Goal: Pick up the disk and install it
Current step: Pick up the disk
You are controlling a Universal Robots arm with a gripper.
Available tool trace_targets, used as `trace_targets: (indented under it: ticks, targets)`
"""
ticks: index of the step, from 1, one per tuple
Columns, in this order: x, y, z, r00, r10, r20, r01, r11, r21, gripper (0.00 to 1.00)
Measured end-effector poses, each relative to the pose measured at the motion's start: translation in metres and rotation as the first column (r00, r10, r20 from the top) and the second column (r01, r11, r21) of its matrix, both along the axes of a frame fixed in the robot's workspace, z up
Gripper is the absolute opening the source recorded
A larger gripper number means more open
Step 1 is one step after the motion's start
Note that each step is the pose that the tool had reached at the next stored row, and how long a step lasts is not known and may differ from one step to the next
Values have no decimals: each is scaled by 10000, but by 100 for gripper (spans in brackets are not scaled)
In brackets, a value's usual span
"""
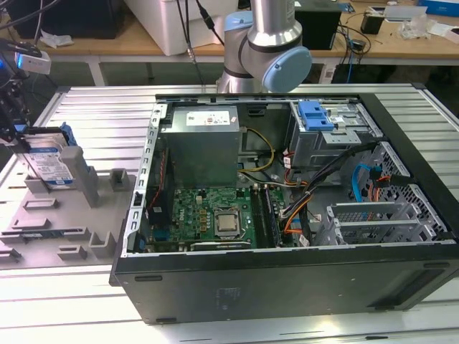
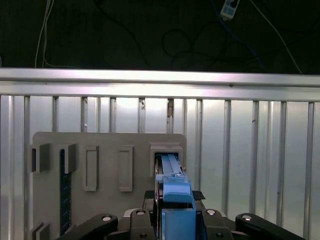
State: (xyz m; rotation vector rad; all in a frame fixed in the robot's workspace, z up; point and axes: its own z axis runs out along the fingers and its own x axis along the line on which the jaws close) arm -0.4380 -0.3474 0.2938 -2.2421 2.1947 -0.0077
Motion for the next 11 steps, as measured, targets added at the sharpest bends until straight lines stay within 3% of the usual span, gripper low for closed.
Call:
trace_targets:
  ticks: [11]
  targets:
    - [0,0,0,10000,0,0,0,10000,43,37]
